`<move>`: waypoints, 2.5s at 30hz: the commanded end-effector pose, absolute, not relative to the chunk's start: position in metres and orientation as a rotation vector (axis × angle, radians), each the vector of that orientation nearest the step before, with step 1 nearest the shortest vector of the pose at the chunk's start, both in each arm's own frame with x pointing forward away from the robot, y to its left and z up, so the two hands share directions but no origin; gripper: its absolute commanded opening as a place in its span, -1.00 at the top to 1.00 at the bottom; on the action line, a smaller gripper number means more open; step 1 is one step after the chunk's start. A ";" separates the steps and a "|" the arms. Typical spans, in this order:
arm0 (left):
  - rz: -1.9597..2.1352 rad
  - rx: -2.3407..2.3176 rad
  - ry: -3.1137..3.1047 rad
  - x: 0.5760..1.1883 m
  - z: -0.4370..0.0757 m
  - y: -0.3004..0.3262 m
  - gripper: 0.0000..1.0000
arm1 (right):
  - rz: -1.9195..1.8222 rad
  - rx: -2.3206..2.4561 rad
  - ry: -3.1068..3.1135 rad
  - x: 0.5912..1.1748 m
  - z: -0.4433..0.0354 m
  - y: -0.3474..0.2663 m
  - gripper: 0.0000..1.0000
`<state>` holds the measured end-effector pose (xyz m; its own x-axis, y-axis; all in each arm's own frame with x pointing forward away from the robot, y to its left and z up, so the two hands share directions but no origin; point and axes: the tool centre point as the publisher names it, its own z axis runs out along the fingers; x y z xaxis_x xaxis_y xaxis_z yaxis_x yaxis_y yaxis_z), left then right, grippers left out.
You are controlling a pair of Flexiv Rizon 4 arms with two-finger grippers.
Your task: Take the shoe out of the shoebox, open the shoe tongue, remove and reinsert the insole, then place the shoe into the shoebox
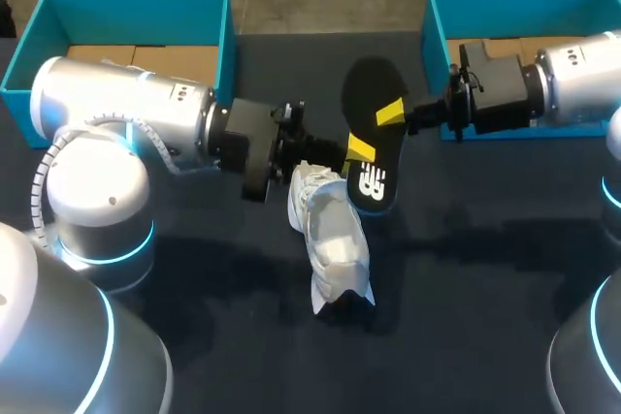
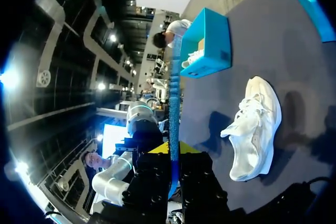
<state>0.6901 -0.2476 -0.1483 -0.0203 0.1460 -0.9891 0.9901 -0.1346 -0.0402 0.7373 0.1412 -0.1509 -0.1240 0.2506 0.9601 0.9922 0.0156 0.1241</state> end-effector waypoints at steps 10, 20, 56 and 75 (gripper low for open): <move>-1.234 1.491 1.485 0.693 -0.145 -0.229 -1.00 | -1.165 -1.358 -1.481 0.741 -0.172 0.136 1.00; -1.095 1.746 1.750 0.704 -0.144 -0.203 -1.00 | -1.143 -1.373 -1.499 0.744 -0.181 0.131 1.00; -0.324 2.278 2.261 0.743 -0.132 -0.213 -1.00 | -1.084 -1.290 -1.531 0.753 -0.202 0.154 1.00; -0.275 2.277 2.230 0.747 -0.123 -0.229 -1.00 | -1.107 -1.272 -1.536 0.757 -0.201 0.154 1.00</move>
